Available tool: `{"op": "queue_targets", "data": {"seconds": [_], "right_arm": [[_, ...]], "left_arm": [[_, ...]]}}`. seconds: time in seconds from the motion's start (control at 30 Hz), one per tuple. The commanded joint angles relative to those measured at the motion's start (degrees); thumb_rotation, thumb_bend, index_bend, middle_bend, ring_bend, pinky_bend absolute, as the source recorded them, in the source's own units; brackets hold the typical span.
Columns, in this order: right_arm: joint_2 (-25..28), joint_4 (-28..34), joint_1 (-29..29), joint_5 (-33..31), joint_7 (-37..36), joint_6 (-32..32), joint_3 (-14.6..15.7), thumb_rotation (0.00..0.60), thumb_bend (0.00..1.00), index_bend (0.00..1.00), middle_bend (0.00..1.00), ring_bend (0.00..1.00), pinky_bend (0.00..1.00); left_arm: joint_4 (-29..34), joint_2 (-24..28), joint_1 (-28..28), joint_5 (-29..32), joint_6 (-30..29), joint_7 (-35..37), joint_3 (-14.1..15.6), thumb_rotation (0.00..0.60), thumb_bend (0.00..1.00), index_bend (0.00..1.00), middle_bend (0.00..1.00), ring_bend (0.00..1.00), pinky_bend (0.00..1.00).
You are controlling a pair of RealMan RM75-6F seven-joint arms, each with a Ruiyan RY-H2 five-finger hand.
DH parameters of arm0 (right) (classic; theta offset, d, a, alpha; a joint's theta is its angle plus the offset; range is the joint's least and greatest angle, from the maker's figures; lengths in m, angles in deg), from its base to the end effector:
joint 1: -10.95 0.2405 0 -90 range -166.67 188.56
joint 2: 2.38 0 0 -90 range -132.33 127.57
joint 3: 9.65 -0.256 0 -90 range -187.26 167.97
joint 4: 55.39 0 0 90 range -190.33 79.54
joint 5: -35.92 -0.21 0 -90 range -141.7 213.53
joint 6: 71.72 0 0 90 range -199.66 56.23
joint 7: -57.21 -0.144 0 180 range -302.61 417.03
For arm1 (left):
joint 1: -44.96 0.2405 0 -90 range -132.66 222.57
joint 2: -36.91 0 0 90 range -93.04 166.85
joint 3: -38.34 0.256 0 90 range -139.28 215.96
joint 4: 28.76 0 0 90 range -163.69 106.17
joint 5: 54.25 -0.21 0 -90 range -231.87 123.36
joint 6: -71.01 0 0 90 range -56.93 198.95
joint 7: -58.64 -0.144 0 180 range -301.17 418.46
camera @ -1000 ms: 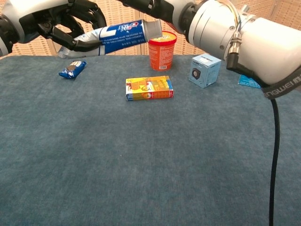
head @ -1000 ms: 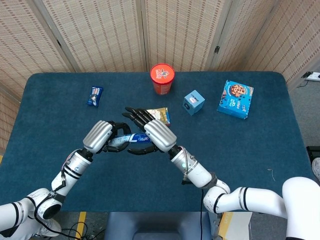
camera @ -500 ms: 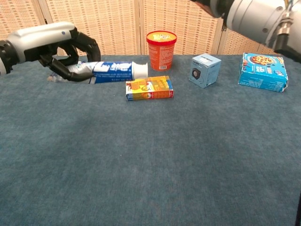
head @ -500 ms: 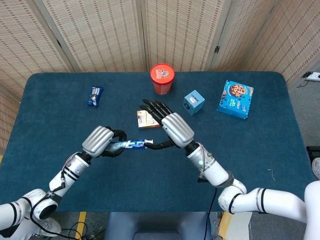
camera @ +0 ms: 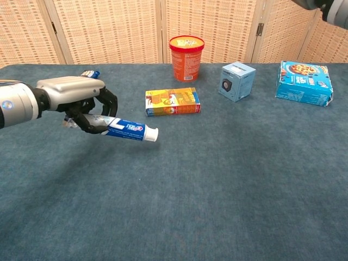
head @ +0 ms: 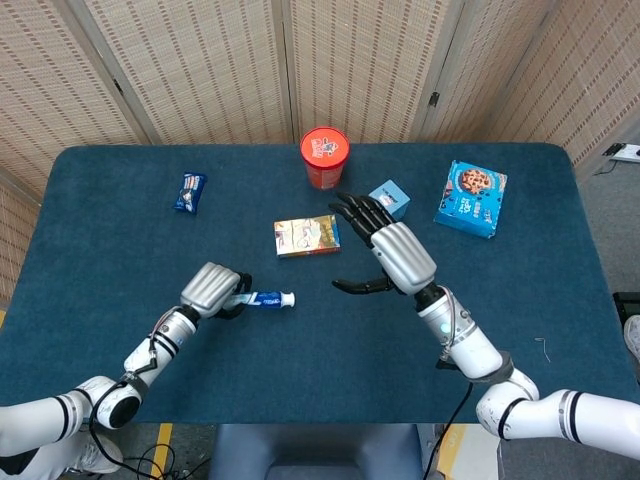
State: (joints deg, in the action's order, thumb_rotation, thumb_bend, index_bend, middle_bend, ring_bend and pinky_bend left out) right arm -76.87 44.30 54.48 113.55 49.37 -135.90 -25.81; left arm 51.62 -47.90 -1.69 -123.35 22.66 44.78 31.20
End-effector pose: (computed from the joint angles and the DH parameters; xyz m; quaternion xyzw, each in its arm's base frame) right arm -0.0738 -0.3428 0.0848 0.6556 -0.3877 0.5846 0.2793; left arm -0.1540 0.3619 -0.0074 -0.7946 -0.3319 -0.3315 0.3853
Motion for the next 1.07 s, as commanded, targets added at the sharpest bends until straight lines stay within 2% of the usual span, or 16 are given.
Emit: {"op": "queue_targets", "data": {"seconds": [0.03,0.1,0.13,0.2,0.3,0.57,0.83,0.97,1.03,1.07], "right_arm": [[0.74,0.11,-0.67,-0.05,-0.22,-0.28,0.23,0.104,0.00,0.00,0.00,0.00,0.00],[1.37,0.07,-1.20,-0.12,-0.42,-0.46,0.32,0.105,0.00,0.00,0.00,0.00,0.00],[1.73,0.03,-1.45,-0.17,-0.44,-0.48,0.42,0.105,0.00,0.00,0.00,0.00,0.00],[2.40,-0.10,-2.02,-0.28,-0.42,-0.63,0.64,0.105,0.00,0.00,0.00,0.00,0.00],[3.80,-0.21,-3.17,-0.47,-0.73,-0.72,1.20,0.105,0.00,0.00,0.00,0.00,0.00],[8.43,0.50,-6.61,-0.08,0.35,-0.88,3.70,0.103,0.00,0.00,0.00,0.00,0.00],[14.62,3.21,-11.92,-1.20,4.18,-1.91,7.50,0.130,0.00,0.00,0.00,0.00,0.00],[16.41,4.51,-15.09,-2.02,6.81,-3.59,9.47,0.253,0.00,0.00,0.00,0.00,0.00],[16.81,5.10,-16.57,-2.22,7.55,-4.84,10.12,0.387,0.00,0.00,0.00,0.00,0.00],[16.88,5.39,-17.32,-2.14,7.95,-5.60,10.44,0.426,0.00,0.00,0.00,0.00,0.00]], "left_arm": [[-0.62,-0.88,-0.40,2.87,1.23,-1.85,-0.22,0.600,0.40,0.49,0.70,0.57,0.50],[0.48,-0.23,-0.47,5.37,1.76,-2.99,-0.59,0.600,0.27,0.17,0.43,0.35,0.38],[1.00,0.06,-0.32,5.92,1.36,-3.04,-0.87,0.600,0.25,0.08,0.35,0.27,0.33],[2.05,0.68,0.39,6.09,-0.16,-2.23,-1.42,0.600,0.22,0.00,0.22,0.16,0.25],[3.58,2.04,2.25,4.49,-3.84,0.09,-1.96,0.600,0.21,0.00,0.15,0.09,0.19],[7.12,8.15,8.20,0.54,-12.38,5.64,-1.91,0.600,0.22,0.02,0.17,0.14,0.18],[10.40,15.26,15.66,5.08,-19.48,5.85,-2.00,0.600,0.25,0.11,0.23,0.17,0.19],[11.00,17.82,19.96,5.12,-23.70,7.12,-1.21,0.600,0.29,0.17,0.27,0.21,0.20],[11.38,18.66,21.85,4.47,-25.71,7.53,-0.60,0.600,0.29,0.19,0.29,0.21,0.20],[11.64,19.10,22.76,4.03,-26.70,7.71,-0.26,0.600,0.29,0.20,0.30,0.22,0.20]]}}
